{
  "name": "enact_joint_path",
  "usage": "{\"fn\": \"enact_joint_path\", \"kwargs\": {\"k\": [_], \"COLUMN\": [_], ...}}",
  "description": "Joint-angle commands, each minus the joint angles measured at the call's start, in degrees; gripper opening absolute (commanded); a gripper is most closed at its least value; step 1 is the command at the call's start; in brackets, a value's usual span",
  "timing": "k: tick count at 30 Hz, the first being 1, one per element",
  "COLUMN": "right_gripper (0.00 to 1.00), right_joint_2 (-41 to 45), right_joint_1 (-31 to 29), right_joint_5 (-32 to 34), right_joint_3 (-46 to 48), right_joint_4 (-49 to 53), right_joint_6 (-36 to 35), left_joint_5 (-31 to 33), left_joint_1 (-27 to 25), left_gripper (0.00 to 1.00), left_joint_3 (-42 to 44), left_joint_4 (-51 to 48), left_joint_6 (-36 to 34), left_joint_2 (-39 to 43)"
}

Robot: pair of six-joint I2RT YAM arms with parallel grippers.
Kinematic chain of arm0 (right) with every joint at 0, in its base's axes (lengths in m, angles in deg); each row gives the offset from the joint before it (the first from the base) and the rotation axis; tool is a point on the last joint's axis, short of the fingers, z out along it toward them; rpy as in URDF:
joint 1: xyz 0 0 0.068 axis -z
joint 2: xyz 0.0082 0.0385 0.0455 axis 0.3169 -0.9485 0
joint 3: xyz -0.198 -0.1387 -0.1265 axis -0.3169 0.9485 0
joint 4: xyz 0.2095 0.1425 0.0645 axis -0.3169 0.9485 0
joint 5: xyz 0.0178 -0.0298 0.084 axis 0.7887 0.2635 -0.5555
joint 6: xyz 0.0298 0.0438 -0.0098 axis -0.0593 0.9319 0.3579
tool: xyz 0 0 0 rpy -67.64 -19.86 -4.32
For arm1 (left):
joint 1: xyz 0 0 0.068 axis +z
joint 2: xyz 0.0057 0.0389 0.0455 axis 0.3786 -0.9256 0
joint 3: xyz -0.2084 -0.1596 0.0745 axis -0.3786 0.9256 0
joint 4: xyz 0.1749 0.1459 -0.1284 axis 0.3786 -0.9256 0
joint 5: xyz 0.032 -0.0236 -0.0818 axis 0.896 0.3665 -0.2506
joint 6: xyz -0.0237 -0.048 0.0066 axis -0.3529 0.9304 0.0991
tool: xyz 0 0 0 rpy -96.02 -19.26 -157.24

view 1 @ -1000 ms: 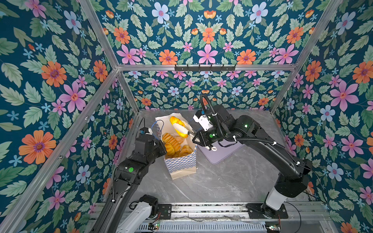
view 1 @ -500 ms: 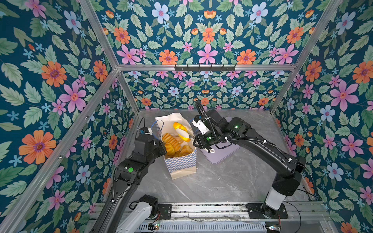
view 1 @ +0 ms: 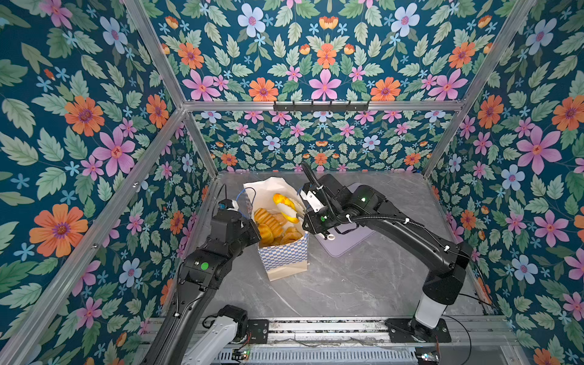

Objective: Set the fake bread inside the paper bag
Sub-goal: 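Lower the yellow bun into the bag held by the left gripper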

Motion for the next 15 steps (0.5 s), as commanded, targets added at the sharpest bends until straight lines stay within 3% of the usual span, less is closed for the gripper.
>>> {"fn": "enact_joint_path", "kwargs": {"k": [1,15], "right_gripper": [0.37,0.46], "right_joint_2": [-0.33,-1.3], "right_joint_1": [-0.05,-1.14], "right_joint_5": [0.77,1.3], "right_joint_3": [-0.12,-3.75], "right_joint_4": [0.22,1.64], "right_joint_6": [0.11,-0.49], "left_joint_5": [0.76,0.79], "left_joint_1": [0.08,0.08], "left_gripper": [0.12,0.12], "left_joint_3": [-0.02,0.34], "left_joint_4": [0.09,0.34], "left_joint_6": [-0.26,-0.33], "left_joint_2": [0.37,0.4]}}
